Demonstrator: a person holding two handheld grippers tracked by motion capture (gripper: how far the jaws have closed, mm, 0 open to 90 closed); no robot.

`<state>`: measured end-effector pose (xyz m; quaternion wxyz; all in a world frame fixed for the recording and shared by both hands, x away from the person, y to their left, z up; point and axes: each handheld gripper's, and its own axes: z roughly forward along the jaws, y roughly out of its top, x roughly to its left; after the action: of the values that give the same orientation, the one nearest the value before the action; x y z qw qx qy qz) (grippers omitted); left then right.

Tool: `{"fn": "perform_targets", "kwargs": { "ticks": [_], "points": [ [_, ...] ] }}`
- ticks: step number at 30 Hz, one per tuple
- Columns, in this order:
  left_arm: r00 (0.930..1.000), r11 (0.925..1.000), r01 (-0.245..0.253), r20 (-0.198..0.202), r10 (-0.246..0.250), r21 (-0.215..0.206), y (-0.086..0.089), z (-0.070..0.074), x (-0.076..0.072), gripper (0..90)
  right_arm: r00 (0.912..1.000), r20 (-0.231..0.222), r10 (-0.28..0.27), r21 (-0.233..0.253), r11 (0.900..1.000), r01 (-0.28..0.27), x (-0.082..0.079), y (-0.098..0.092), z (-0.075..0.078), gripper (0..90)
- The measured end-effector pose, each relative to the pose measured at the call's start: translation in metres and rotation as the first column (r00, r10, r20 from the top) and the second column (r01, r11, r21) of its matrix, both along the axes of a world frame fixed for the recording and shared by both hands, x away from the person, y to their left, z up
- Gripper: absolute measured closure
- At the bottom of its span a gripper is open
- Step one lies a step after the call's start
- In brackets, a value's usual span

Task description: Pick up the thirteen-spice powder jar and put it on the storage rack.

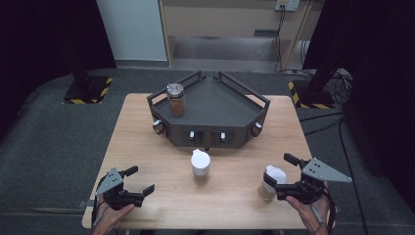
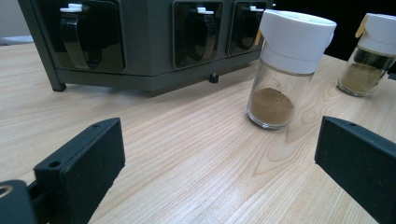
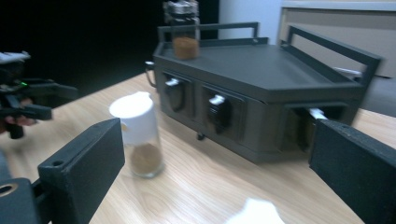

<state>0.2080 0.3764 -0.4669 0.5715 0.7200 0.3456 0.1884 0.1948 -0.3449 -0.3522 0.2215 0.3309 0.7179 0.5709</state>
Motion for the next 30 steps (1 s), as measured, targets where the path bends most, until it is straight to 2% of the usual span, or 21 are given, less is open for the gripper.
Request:
{"fn": "perform_targets", "kwargs": {
  "ticks": [7, 10, 14, 18, 30],
  "points": [
    [1.0000, 0.9999, 0.004, 0.001, -0.004, 0.013, -0.001, 0.001, 0.001, 0.3, 0.9981, 0.002, 0.061, -0.023, 0.998, -0.061, 0.019, 0.025, 0.008, 3.6],
    [1.0000, 0.9999, 0.007, 0.002, -0.007, 0.013, -0.001, 0.001, 0.001, 0.3, 0.9947, 0.005, 0.103, -0.049, 0.994, -0.103, 0.029, 0.043, 0.011, 3.8],
    [1.0000, 0.9999, 0.010, 0.001, -0.010, 0.012, -0.001, 0.000, 0.001, 0.5, 0.9902, -0.002, 0.140, -0.061, 0.988, -0.139, 0.039, 0.056, 0.011, 3.8],
    [0.9999, 0.9995, 0.015, 0.003, -0.015, 0.028, -0.002, 0.002, 0.001, 0.8, 0.9825, -0.018, 0.185, -0.083, 0.979, -0.186, 0.053, 0.077, 0.009, 3.9],
    [0.9997, 0.9992, 0.025, -0.004, -0.025, 0.031, -0.002, 0.002, 0.003, 1.4, 0.9626, -0.070, 0.262, -0.110, 0.957, -0.268, 0.081, 0.114, 0.000, 4.5]
  ]
}}
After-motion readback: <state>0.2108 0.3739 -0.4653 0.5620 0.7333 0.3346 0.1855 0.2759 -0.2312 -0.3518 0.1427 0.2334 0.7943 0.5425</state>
